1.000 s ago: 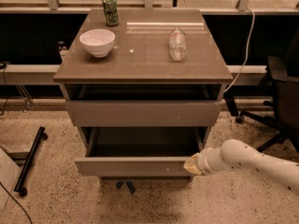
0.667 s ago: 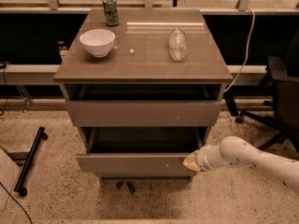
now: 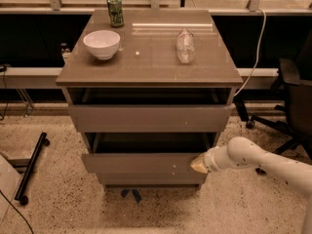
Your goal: Close middle drawer
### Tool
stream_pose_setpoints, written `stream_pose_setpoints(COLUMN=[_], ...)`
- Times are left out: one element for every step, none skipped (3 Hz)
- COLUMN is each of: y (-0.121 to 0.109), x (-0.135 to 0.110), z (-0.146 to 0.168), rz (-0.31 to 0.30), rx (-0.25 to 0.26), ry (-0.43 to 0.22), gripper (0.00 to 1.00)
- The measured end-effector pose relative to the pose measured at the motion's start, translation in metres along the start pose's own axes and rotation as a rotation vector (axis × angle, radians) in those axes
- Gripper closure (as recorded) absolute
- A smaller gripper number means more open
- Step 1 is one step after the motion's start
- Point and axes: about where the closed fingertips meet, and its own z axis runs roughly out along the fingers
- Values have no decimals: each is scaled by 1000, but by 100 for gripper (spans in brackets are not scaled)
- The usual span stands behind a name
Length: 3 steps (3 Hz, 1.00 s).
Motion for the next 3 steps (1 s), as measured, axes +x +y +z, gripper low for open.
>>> stream_pose_setpoints(y=[-1, 0, 0], x=[-1, -1, -1], z=[2, 4, 4], rz=[1, 0, 0], rx=[-2, -5, -5], ry=[-1, -1, -1], gripper=[13, 0, 0])
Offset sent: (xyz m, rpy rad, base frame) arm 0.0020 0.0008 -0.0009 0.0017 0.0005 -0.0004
